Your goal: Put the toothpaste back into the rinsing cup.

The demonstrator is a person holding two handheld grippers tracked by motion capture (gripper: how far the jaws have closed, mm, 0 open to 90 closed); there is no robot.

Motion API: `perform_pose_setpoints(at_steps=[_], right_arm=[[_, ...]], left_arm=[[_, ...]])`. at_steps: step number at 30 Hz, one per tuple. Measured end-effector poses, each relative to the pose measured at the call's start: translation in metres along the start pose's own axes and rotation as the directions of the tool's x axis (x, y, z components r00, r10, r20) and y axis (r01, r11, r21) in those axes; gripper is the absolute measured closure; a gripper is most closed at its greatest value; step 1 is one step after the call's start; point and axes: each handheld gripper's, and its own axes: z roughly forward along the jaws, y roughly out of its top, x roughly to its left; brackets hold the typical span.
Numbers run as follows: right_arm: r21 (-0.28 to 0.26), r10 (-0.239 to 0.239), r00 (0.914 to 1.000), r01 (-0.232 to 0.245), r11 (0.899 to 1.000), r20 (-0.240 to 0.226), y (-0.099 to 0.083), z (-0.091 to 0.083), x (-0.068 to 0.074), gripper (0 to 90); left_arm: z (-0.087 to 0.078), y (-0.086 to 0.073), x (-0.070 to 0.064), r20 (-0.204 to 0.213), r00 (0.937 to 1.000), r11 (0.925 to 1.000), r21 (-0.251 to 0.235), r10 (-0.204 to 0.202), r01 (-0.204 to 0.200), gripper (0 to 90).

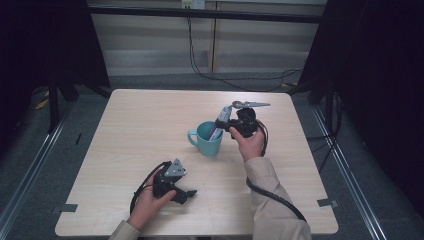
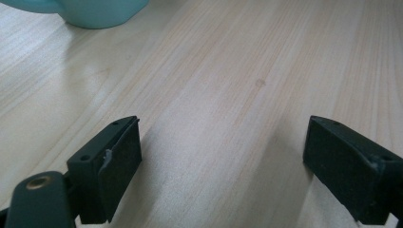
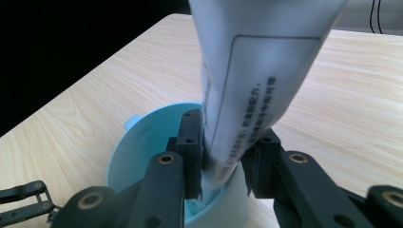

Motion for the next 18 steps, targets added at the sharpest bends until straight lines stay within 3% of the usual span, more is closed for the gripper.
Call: perform_pose_setpoints(at_steps=[10, 18], right_arm=[[-0.002, -0.003, 0.9999, 0.003, 1.0, 0.013, -0.0006, -0.0003, 0.0002, 68.3], [-0.008, -0.006, 0.9994, 0.006, 1.0, 0.033, -0.0011, -0.002, 0.0, 58.7]], left_arm=[[-0.0001, 0.0, -0.0001, -0.001, 1.0, 1.0, 0.0, -0.002, 0.002, 12.1], [-0.0002, -0.0001, -0.0002, -0.002, 1.0, 1.0, 0.001, -0.002, 0.002, 12.1]])
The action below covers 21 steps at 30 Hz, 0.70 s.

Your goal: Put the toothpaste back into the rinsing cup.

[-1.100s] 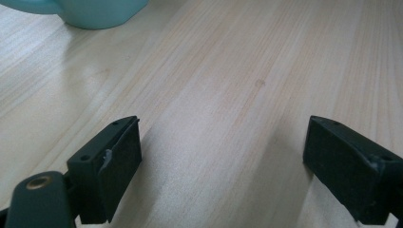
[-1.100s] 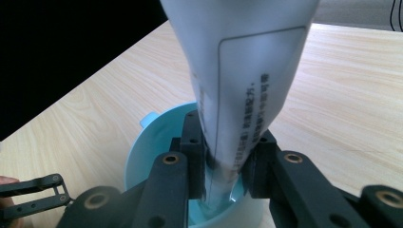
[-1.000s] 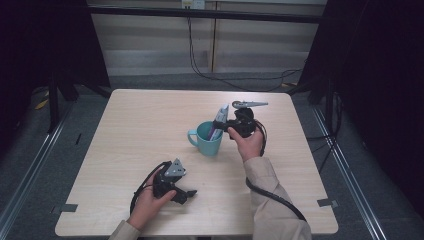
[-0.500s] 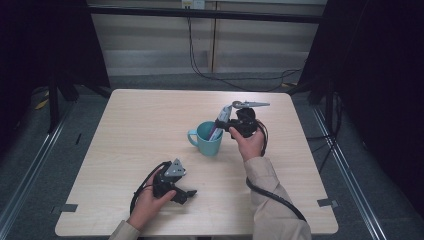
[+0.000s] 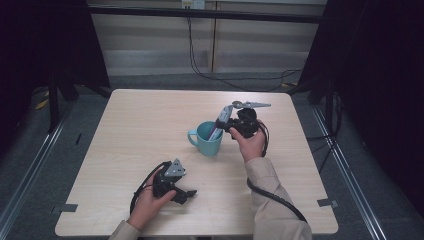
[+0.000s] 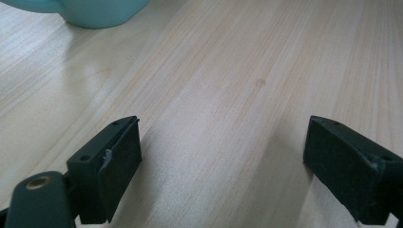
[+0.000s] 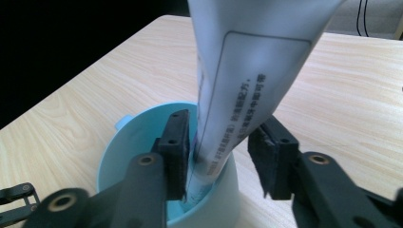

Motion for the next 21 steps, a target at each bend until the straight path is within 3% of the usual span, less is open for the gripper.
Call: perform_pose_setpoints(at_steps=[11, 13, 21], right_arm=[[-0.006, 0.017, 0.9999, -0.017, 1.0, 0.0, 0.0, -0.008, -0.003, 43.0], [-0.002, 0.001, 1.0, -0.001, 1.0, 0.006, 0.0, -0.011, -0.002, 37.4], [0.017, -0.023, 0.9997, 0.022, 1.0, 0.011, 0.002, -0.018, 0.003, 31.6]], left_arm=[[0.0, 0.0, 0.0, 0.0, 1.0, 1.0, -0.002, -0.001, 0.001, 12.1], [0.0, 0.0, 0.0, 0.0, 1.0, 1.0, -0.002, -0.002, 0.002, 12.1], [0.0, 0.0, 0.0, 0.001, 1.0, 1.0, -0.001, -0.002, 0.002, 11.9]])
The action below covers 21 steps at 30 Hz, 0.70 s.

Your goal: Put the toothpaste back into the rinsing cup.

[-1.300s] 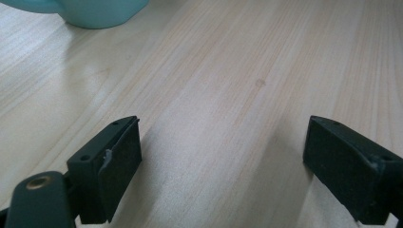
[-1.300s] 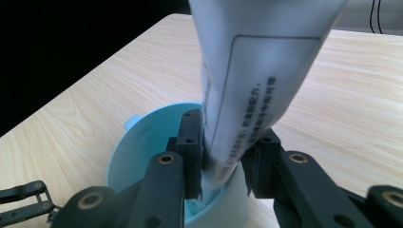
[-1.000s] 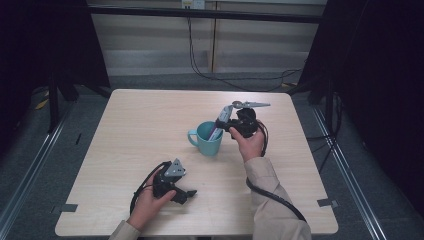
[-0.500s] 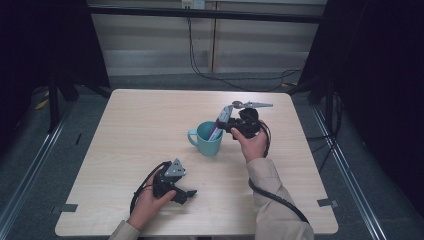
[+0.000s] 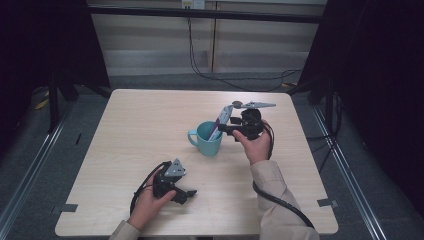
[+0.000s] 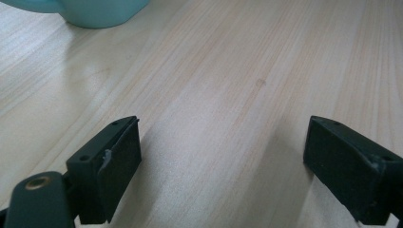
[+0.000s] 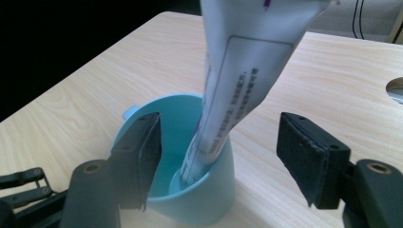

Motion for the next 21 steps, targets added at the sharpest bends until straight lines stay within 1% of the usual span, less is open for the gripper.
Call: perform_pose_setpoints(at_steps=[4, 5, 8, 10, 13, 16, 18, 21], right_arm=[[0.012, -0.01, 0.9999, 0.01, 1.0, -0.005, 0.0, -0.002, 0.001, 30.0], [0.02, -0.02, 0.9998, 0.02, 1.0, 0.01, 0.001, -0.004, 0.003, 29.7], [0.025, -0.02, 0.9998, 0.02, 0.999, 0.007, 0.001, -0.005, 0.003, 28.3], [0.033, -0.027, 0.9996, 0.027, 0.999, 0.002, 0.001, -0.007, 0.004, 25.8], [0.051, -0.032, 0.9994, 0.031, 0.998, 0.011, 0.0, -0.008, 0.006, 23.5], [0.059, -0.033, 0.9995, 0.032, 0.998, 0.004, -0.001, -0.009, 0.007, 22.5], [0.067, -0.044, 0.999, 0.044, 0.997, 0.007, -0.003, -0.011, 0.007, 20.6], [0.071, -0.043, 0.9991, 0.043, 0.997, 0.003, -0.005, -0.014, 0.007, 19.4]], left_arm=[[0.0, 0.0, 0.0, 0.0, 1.0, 1.0, -0.001, -0.001, 0.001, 11.9], [0.0, 0.0, 0.0, -0.001, 1.0, 1.0, -0.001, -0.001, 0.001, 11.9], [0.0, 0.0, 0.0, -0.001, 1.0, 1.0, 0.0, 0.0, 0.0, 11.9], [0.0, 0.0, 0.0, -0.001, 1.0, 1.0, 0.001, -0.001, 0.001, 11.9], [0.0, 0.0, 0.0, 0.0, 1.0, 1.0, 0.0, 0.0, 0.0, 11.9], [0.0, 0.0, 0.0, 0.001, 1.0, 1.0, 0.002, 0.001, -0.001, 11.9], [0.0, 0.0, 0.0, 0.001, 1.0, 1.0, 0.005, 0.001, -0.001, 11.8], [0.0, 0.0, 0.0, 0.0, 1.0, 1.0, 0.005, 0.0, 0.0, 11.8]])
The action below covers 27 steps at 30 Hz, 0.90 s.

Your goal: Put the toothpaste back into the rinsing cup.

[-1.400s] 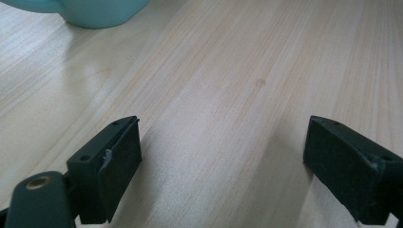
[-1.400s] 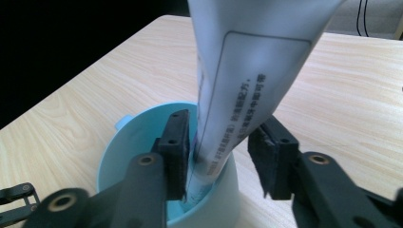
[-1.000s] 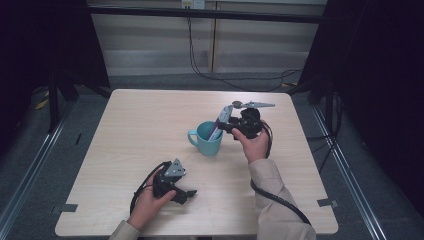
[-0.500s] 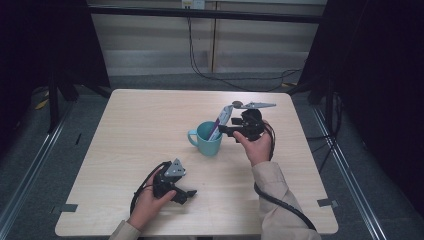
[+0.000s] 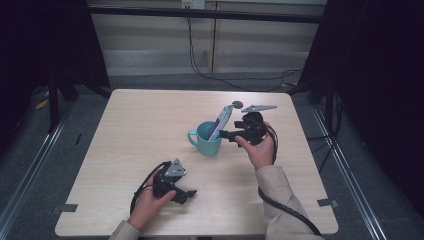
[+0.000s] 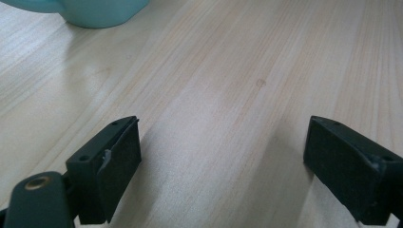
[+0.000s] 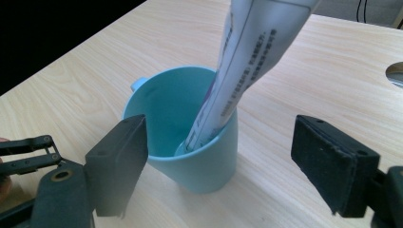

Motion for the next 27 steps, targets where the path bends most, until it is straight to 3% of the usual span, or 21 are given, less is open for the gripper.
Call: perform_pose_setpoints(at_steps=[15, 27], right_arm=[[0.031, -0.039, 0.999, 0.04, 0.999, -0.022, -0.01, -0.011, 0.002, 16.5], [0.063, -0.085, 0.9939, 0.09, 0.994, -0.07, -0.02, -0.018, 0.007, 15.9]], left_arm=[[0.001, 0.001, 0.001, 0.002, 1.0, 0.9999, 0.011, 0.004, -0.004, 9.9], [0.001, 0.001, 0.001, 0.001, 1.0, 0.9999, 0.01, 0.004, -0.004, 9.8]])
